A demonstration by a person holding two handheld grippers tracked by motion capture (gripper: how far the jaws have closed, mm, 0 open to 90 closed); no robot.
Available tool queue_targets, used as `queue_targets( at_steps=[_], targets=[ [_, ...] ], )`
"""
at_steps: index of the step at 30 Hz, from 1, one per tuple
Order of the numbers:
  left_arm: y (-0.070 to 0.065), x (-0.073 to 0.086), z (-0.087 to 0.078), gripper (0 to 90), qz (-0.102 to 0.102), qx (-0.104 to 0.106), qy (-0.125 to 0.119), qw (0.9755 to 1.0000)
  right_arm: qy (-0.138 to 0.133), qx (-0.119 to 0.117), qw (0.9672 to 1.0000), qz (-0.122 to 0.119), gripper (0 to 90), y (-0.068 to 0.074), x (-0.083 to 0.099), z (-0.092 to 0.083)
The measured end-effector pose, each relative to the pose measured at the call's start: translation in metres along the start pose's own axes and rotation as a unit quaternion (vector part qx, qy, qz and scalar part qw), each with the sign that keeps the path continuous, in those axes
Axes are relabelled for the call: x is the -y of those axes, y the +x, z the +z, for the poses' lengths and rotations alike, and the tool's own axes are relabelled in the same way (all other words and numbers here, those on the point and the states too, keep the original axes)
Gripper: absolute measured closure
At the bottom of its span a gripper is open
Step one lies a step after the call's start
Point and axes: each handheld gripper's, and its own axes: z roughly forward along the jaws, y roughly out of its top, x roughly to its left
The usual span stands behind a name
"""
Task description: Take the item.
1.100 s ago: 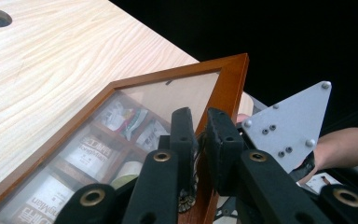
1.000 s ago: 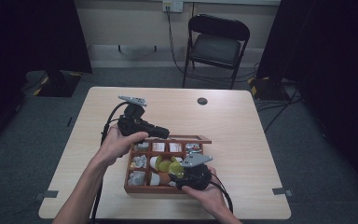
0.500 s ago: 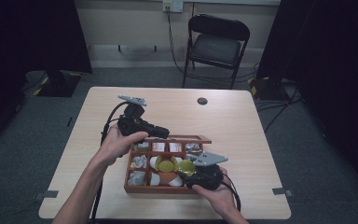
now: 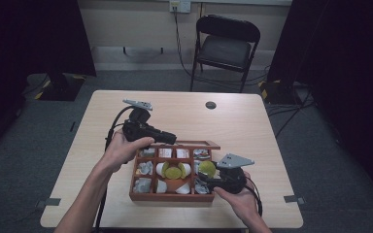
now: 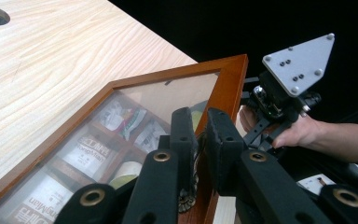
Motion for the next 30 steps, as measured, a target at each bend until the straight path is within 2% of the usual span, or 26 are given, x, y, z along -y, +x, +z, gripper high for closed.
queue_targets(
  at_steps=[11, 18, 23, 30],
  targets=[
    [-0.001, 0.0, 0.0, 81.6, 0.003, -0.004, 0.0, 1.0, -0.014, 0.02, 0.9995, 0.021, 40.2, -0.028, -0.001, -0.01],
    [-0.001, 0.0, 0.0, 81.7, 0.0, -0.003, 0.0, 1.0, -0.004, 0.039, 0.9988, 0.029, 40.2, -0.049, 0.002, -0.012],
    [-0.001, 0.0, 0.0, 81.7, -0.001, -0.003, -0.001, 1.0, 0.002, 0.055, 0.9977, 0.039, 40.2, -0.064, 0.004, -0.009],
    [-0.001, 0.0, 0.001, 81.6, 0.003, -0.003, 0.002, 1.0, 0.013, 0.069, 0.9968, 0.039, 40.2, -0.084, -0.002, 0.003]
  ],
)
